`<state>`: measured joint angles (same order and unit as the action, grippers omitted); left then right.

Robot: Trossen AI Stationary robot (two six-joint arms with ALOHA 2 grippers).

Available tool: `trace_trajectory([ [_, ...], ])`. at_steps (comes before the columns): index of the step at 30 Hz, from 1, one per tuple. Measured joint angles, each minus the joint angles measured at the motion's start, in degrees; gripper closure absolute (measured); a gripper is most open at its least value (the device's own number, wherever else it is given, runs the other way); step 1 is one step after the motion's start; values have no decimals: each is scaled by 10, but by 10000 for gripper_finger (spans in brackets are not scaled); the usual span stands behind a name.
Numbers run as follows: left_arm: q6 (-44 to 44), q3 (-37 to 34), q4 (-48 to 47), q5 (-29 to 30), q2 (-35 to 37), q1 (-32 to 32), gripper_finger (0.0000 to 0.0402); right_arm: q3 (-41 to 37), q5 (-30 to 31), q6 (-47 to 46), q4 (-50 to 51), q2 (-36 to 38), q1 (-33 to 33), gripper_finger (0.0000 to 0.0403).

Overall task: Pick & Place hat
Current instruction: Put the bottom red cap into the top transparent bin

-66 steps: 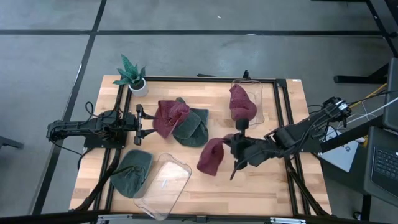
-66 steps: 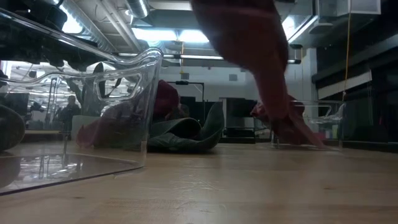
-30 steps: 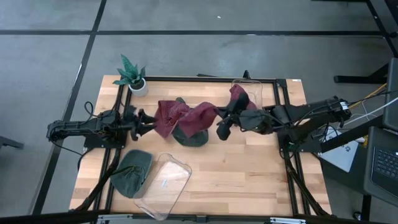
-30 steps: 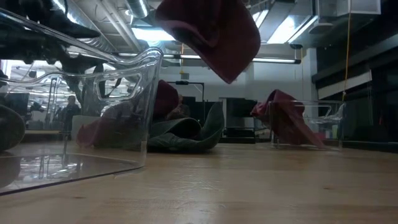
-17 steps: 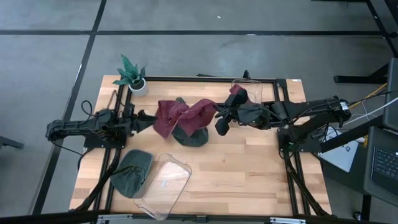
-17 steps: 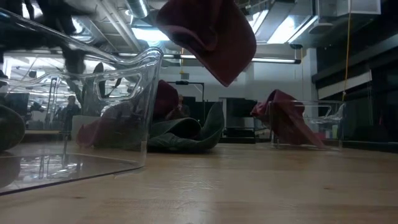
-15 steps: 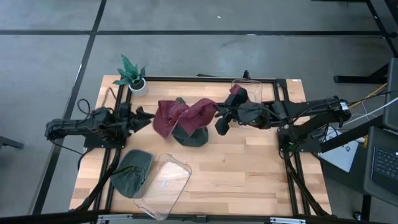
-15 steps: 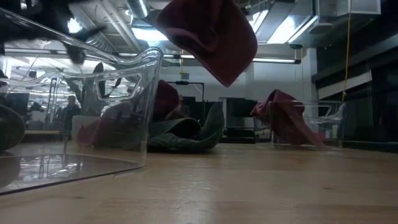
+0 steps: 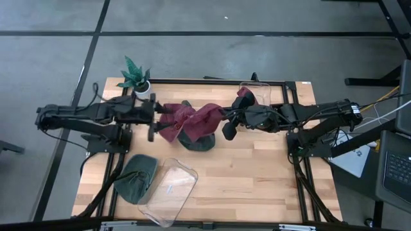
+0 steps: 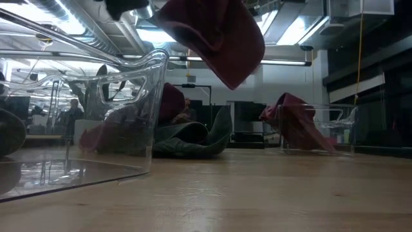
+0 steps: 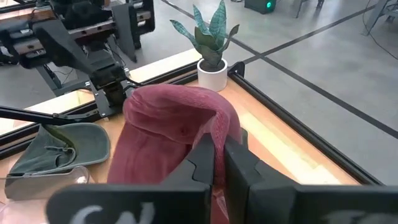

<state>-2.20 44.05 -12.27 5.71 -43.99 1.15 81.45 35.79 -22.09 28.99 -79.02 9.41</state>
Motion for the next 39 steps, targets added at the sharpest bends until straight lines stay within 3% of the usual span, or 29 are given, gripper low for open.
trace_trajectory([
  [5,57,103,-82,41,-81,-10,178,0,0,0,0,0,0,386],
  [11,60,168,-89,56,-150,-16,178,0,0,5,0,0,0,386],
  [21,60,197,-96,57,-239,-16,178,0,0,20,0,0,0,386],
  [30,60,226,-93,20,-259,-16,178,0,1,17,0,0,-3,386],
  [39,59,227,-123,36,-273,-16,178,0,1,15,-27,0,-7,386],
])
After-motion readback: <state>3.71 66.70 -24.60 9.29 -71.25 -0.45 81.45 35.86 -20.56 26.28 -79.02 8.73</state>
